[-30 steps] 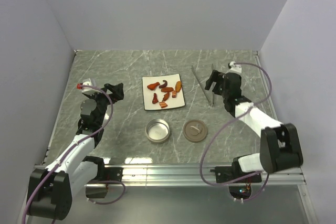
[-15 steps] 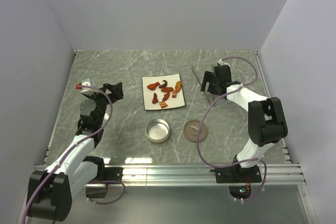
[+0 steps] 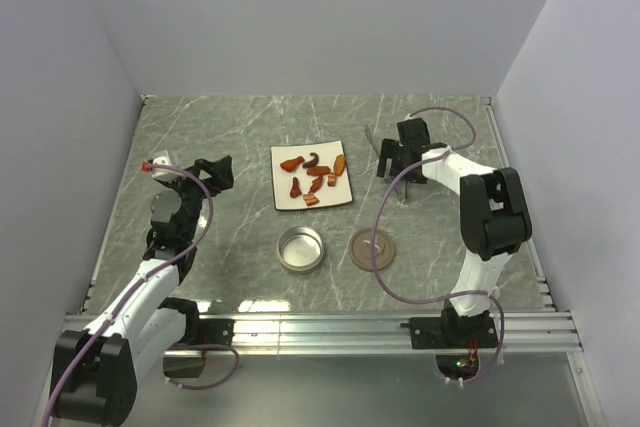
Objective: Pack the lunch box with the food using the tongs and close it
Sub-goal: Grab the clamp with the right arm
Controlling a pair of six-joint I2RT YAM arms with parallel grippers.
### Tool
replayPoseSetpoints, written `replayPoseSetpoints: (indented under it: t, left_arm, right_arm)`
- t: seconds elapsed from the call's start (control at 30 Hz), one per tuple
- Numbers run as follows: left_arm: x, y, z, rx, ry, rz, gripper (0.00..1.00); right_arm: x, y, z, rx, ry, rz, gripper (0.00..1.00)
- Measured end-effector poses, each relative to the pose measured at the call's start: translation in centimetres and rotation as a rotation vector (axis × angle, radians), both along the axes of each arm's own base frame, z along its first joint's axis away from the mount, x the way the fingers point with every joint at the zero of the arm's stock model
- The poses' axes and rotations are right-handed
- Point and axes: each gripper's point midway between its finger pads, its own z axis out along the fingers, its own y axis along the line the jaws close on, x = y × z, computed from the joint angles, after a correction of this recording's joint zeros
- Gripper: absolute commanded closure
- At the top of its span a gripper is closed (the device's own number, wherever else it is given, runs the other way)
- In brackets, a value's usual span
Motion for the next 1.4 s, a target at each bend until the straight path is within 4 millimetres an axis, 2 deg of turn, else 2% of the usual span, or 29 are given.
replayPoseSetpoints:
  t: [0.33,0.4,0.63,0.7,0.97,1.1,1.23,1.3,1.4]
  left_arm:
    - [-0.4,0.2,0.1,-0.003,-0.010,0.008,0.01]
    - [-0.5,0.2,0.2,-0.003,-0.013,0.008,0.00]
    - [-0.5,0.2,0.3,-0.003,-0.017,0.007,0.00]
    - [-0.5,0.2,0.3,-0.003,-0.017,0.006,0.00]
    - [-0.5,0.2,0.3,-0.004,-0.020,0.006,0.01]
    - [-0.6,0.2,0.4,-0.004,-0.023,0.005,0.01]
    - [-0.7,0.1,0.2,-0.003,-0.020,-0.001,0.01]
    - [-0.7,0.1,0.2,-0.003,-0.020,-0.002,0.01]
    - [-0.7,0.1,0.3,-0.003,-0.022,-0.002,0.01]
  right_arm:
    - [1.3,0.1,-0.6,-0.078,0.042,-0.012,0.09]
    - [1.1,0.0,-0.7,-0.088,0.051,-0.012,0.17]
    - [0.8,-0.4,-1.3,-0.115,0.083,-0.019,0.25]
    - [0.6,-0.6,-1.5,-0.126,0.099,-0.017,0.32]
    - [0.9,-0.6,-1.8,-0.153,0.111,-0.008,0.30]
    - [0.2,-0.8,-1.7,-0.149,0.089,-0.009,0.32]
    - [-1.8,-0.7,-0.3,-0.110,0.040,0.007,0.35]
    - [-2.4,-0.5,1.5,-0.078,-0.011,0.017,0.34]
    - [-1.9,0.4,4.6,-0.022,-0.118,0.037,0.32]
